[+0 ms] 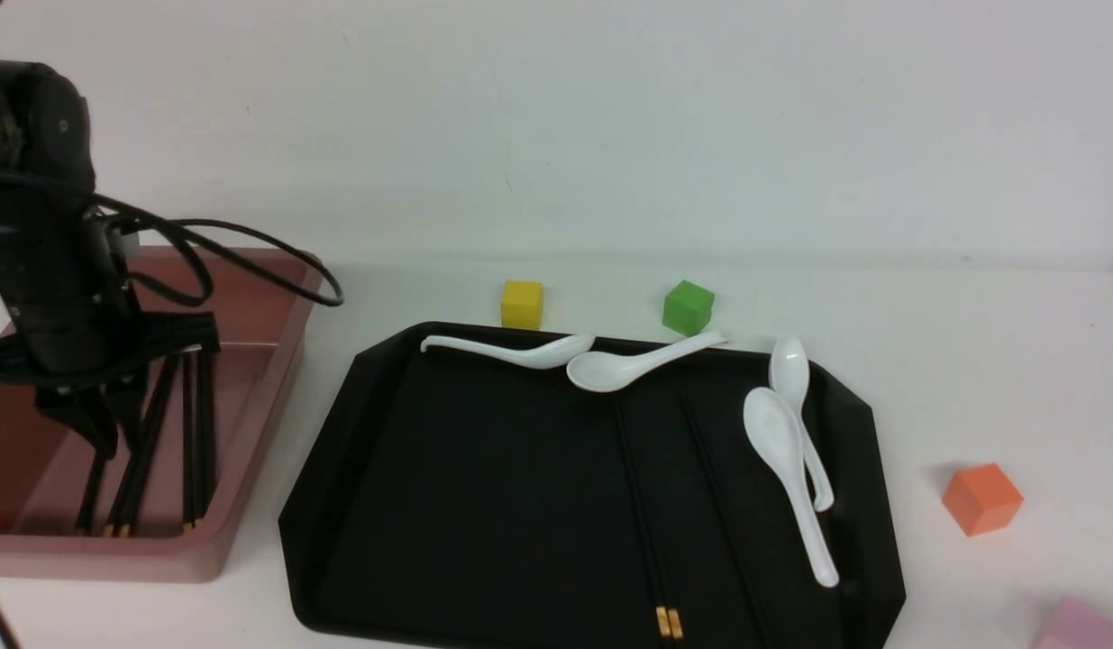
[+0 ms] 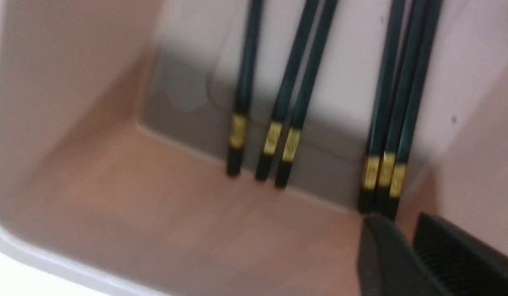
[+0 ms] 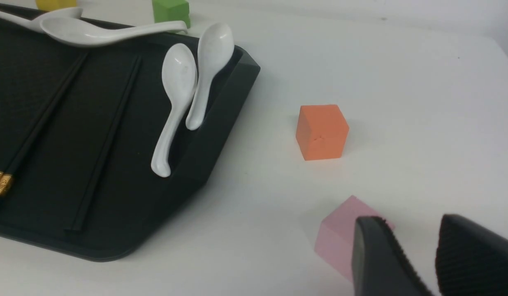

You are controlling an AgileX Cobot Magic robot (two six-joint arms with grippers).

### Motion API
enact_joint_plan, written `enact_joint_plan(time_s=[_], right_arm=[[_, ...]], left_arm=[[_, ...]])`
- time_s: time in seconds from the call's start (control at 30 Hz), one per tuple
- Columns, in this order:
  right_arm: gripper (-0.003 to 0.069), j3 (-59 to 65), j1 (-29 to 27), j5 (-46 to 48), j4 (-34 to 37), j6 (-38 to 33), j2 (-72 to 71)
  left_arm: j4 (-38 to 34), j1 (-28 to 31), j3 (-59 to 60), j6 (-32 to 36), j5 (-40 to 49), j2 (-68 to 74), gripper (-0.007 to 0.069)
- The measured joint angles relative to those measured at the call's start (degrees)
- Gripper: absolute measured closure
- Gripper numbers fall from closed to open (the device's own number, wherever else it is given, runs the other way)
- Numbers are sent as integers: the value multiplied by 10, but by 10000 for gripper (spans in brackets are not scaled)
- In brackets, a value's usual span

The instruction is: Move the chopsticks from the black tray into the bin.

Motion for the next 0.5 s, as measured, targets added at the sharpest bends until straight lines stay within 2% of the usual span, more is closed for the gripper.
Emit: enact_joint_plan(time_s=[0.07, 0.17, 0.3, 0.5], right_arm=[[419, 0, 0, 0, 0, 0, 0], [419, 0, 0, 0, 0, 0, 0], [419, 0, 0, 0, 0, 0, 0], [419, 0, 0, 0, -1, 0, 0]], left_arm=[[-1, 0, 38, 13, 0, -43, 637], [-11, 0, 89, 17, -12, -96, 637], [-69, 0, 203, 42, -83, -213, 637], [-170, 0, 358, 163, -167, -386, 637]])
